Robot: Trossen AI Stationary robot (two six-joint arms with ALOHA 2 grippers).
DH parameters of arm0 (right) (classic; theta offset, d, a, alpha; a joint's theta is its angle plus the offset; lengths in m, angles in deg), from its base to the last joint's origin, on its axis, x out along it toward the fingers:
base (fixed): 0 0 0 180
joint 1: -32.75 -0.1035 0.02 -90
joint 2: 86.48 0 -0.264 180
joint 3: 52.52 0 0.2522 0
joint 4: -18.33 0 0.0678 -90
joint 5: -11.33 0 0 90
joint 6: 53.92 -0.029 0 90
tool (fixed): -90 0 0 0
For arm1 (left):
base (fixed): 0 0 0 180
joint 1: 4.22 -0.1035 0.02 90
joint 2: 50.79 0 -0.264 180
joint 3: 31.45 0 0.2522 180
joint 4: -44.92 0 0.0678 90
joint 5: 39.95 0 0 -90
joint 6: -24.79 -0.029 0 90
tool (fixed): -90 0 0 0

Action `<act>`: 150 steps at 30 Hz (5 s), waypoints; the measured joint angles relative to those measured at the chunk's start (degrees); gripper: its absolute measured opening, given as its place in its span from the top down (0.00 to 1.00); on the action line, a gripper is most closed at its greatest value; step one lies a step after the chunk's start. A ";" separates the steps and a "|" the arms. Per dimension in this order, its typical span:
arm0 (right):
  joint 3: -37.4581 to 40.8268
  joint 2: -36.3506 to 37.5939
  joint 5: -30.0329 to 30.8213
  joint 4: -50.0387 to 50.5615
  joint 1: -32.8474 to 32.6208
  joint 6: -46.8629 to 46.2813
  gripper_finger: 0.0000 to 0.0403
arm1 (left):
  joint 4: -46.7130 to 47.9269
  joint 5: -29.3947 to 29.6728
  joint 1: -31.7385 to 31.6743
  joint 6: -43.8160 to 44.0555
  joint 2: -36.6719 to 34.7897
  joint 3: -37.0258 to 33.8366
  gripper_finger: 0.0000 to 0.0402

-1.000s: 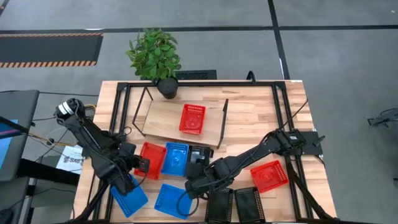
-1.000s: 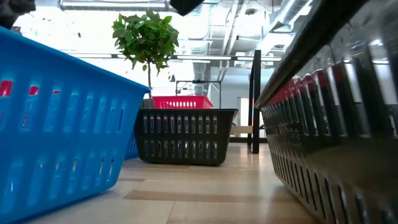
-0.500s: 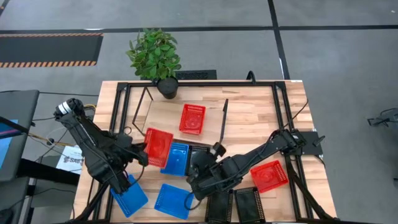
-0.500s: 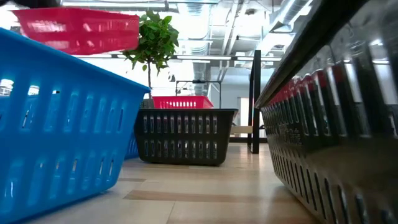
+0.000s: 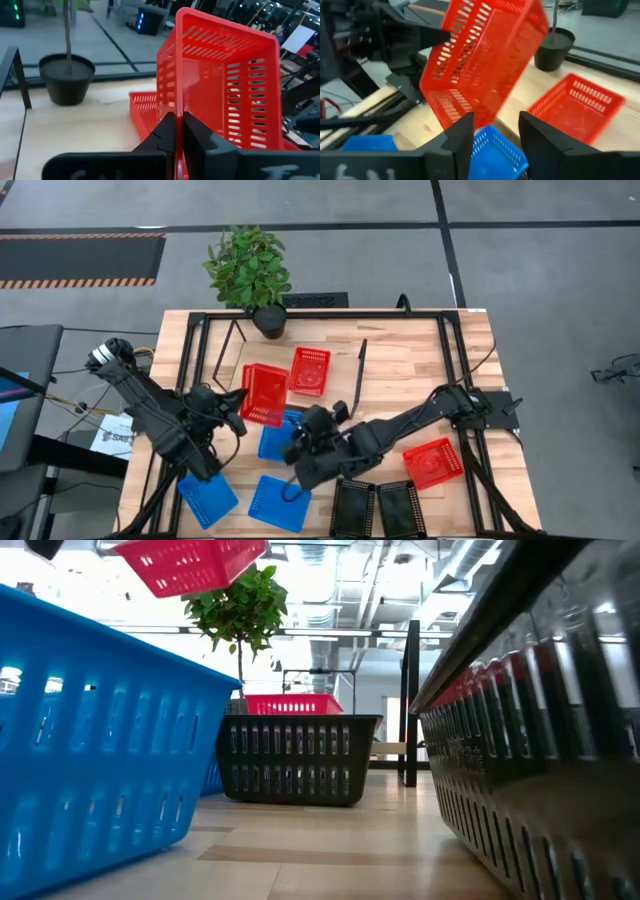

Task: Stack baskets on shelf by color
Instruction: Stack the left red basket on top of the other red basket on the shelf

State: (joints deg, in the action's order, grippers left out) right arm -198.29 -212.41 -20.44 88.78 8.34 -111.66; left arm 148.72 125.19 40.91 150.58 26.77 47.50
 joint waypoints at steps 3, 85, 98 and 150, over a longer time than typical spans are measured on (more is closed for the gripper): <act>0.00 0.00 -0.58 -3.02 1.58 2.77 0.45 | 0.00 0.42 -0.58 -1.12 0.01 -0.02 1.00; 21.17 39.45 -24.17 24.37 23.60 -12.10 0.98 | -7.85 -4.87 9.21 -19.38 -5.00 -0.09 0.34; 54.52 42.84 -34.56 -34.37 29.34 -12.68 0.98 | -7.81 -5.30 9.96 -27.99 -11.74 -0.09 0.34; 48.15 23.12 -45.87 -27.79 34.35 -17.27 0.96 | -4.87 -4.27 9.89 -31.78 -15.37 -0.07 0.34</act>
State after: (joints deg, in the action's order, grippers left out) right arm -150.14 -189.28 -66.31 60.99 42.70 -128.93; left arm 143.84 120.91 50.81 118.81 11.41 47.43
